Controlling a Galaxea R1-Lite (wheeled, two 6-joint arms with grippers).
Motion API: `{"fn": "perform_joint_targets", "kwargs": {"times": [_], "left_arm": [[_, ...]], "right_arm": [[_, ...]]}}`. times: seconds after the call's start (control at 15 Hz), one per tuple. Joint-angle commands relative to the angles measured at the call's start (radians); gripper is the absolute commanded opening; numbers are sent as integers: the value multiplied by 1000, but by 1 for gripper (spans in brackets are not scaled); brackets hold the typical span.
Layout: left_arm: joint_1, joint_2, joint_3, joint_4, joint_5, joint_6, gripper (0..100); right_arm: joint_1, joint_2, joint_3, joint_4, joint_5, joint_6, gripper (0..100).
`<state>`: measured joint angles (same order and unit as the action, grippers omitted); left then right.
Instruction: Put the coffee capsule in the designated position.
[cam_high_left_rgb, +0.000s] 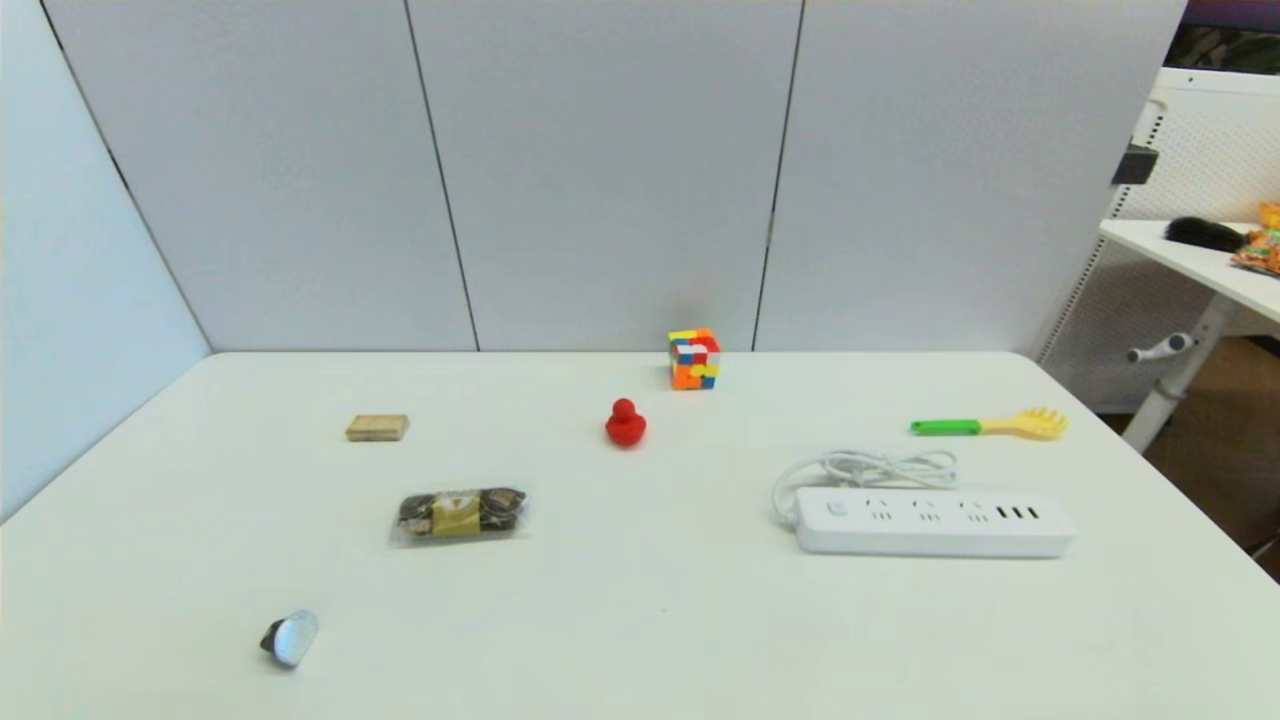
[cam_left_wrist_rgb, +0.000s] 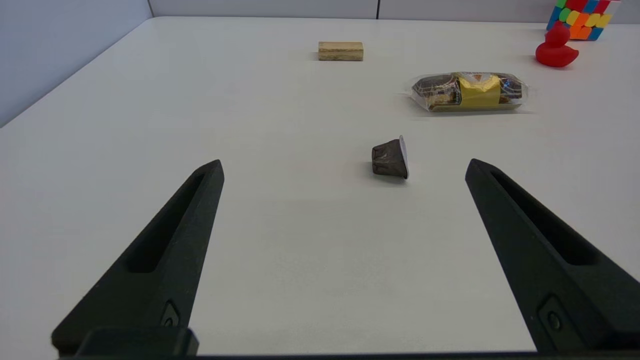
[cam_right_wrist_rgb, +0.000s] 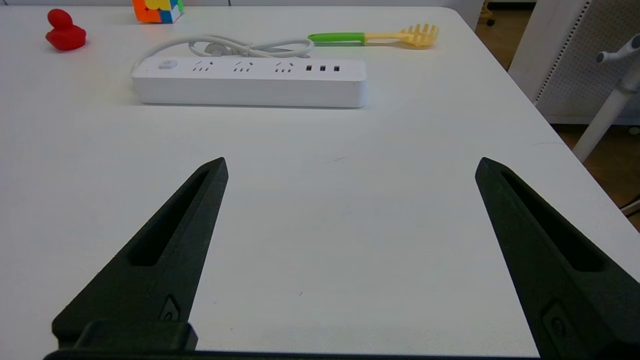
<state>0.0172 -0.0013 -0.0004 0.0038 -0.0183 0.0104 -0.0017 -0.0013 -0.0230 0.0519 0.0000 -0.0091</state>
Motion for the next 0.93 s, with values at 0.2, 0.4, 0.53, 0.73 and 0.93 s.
{"fn": "perform_joint_targets", "kwargs": {"times": [0.2, 0.4, 0.53, 0.73, 0.93], "left_arm": [[0, -2, 0, 1, 0, 0, 100], [1, -2, 0, -1, 0, 0, 100], [1, -2, -1, 1, 0, 0, 100], [1, -2, 0, -1, 0, 0, 100], [1, -2, -1, 1, 1, 3, 100]], "right_arm": [[0, 1, 0, 0, 0, 0, 100], [0, 1, 0, 0, 0, 0, 100], [0, 1, 0, 0, 0, 0, 100], [0, 1, 0, 0, 0, 0, 100], [0, 1, 0, 0, 0, 0, 100]]}}
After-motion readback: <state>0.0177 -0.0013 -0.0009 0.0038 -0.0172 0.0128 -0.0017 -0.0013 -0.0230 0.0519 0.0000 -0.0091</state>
